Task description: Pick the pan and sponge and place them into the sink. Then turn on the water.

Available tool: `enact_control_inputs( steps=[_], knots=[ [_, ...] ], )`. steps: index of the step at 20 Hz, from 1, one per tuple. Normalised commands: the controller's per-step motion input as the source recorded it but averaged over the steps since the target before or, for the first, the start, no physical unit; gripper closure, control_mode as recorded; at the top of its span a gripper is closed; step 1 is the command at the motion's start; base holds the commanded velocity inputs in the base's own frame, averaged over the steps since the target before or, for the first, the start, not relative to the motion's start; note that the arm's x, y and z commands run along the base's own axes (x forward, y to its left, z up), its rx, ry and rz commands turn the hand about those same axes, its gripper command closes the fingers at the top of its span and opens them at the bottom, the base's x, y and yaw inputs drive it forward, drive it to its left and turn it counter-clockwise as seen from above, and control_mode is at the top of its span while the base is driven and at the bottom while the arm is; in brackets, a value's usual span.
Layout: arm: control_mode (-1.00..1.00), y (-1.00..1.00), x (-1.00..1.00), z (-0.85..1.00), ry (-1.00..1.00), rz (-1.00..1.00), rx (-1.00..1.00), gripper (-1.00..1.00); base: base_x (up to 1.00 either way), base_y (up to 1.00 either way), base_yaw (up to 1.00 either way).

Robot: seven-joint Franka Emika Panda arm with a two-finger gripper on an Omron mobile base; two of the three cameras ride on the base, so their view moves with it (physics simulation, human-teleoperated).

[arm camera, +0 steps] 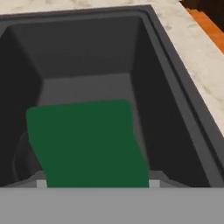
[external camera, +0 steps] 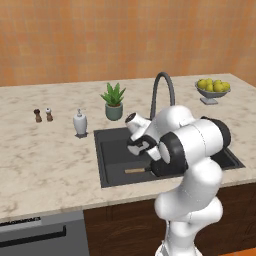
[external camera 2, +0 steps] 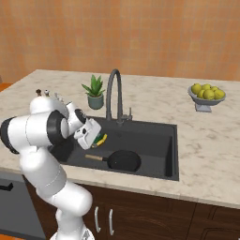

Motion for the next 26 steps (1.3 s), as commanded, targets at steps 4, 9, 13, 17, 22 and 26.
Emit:
enact_control_inputs(
  steps=[4, 9, 13, 17, 22, 26],
  knots=[
    [-1.00, -0.28, 0.00, -0.41, 0.04, 0.00, 0.00, 1.00, 0.00, 0.00, 0.00],
    [-1.00, -0.20, 0.03, -0.47, 0.09, 0.00, 0.00, 1.00, 0.00, 0.00, 0.00],
    [-1.00, -0.04, 0.28, -0.34, 0.09, 0.00, 0.00, 1.00, 0.00, 0.00, 0.00],
    [-1.00, 0.00, 0.47, -0.32, 0.07, 0.00, -0.04, 1.00, 0.00, 0.00, 0.00],
    [-1.00, 0.00, 0.25, -0.48, 0.05, 0.00, -0.03, 1.00, 0.00, 0.00, 0.00],
    [-1.00, 0.00, 0.22, -0.51, 0.04, 0.00, -0.01, 1.00, 0.00, 0.00, 0.00]
  ],
)
